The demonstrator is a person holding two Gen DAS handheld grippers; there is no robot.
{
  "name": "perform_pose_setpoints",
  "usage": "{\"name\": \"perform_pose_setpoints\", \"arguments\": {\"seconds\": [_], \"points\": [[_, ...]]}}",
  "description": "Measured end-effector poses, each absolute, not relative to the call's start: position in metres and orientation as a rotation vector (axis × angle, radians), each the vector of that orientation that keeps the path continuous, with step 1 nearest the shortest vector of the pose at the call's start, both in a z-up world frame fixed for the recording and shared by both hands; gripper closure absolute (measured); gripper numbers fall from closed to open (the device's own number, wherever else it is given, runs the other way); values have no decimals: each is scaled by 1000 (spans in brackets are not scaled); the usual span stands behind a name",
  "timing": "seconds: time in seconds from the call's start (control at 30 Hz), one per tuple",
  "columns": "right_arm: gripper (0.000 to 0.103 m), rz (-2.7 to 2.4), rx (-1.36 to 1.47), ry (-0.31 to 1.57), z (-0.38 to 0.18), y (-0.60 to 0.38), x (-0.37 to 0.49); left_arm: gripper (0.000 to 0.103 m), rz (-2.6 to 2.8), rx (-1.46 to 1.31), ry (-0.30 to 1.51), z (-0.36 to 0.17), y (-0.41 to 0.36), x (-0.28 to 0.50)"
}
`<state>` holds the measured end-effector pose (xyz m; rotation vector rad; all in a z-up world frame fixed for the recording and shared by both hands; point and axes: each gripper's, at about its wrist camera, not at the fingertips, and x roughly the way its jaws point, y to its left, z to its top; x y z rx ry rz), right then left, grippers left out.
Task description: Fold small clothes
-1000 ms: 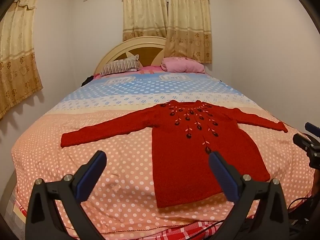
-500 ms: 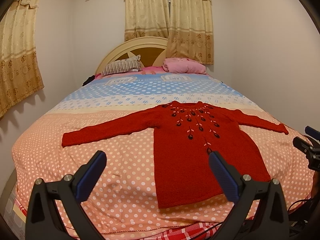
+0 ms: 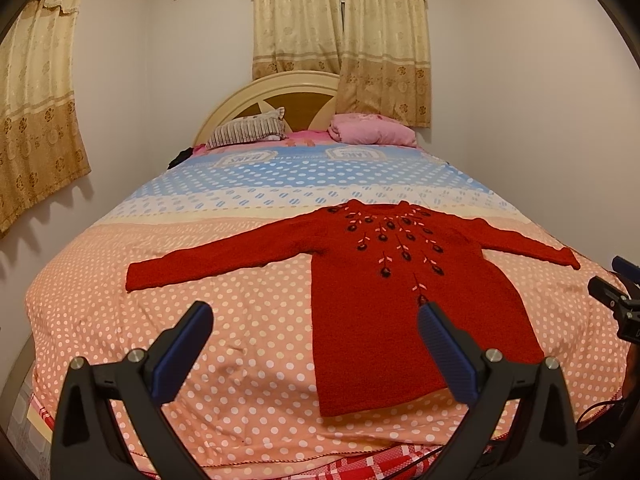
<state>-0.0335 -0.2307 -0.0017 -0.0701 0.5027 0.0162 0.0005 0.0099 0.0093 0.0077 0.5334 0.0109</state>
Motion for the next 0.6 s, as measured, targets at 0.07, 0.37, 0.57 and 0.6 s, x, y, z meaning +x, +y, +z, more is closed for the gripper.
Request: {"name": "perform_pose_setpoints", "arguments": {"seconds": [0.07, 0.37, 0.57, 0.6], "points": [[1, 15, -69, 504, -3, -230, -33, 0, 12, 6, 534, 9, 10, 1], [1, 15, -70, 509, -4, -231, -32, 0, 17, 8, 535, 7, 11, 0], [1, 14, -68, 514, -5, -233, -31, 0, 15, 6, 537, 6, 13, -1], [1, 14, -67, 514, -5, -233, -31, 0, 15, 6, 537, 6, 12, 0]]}}
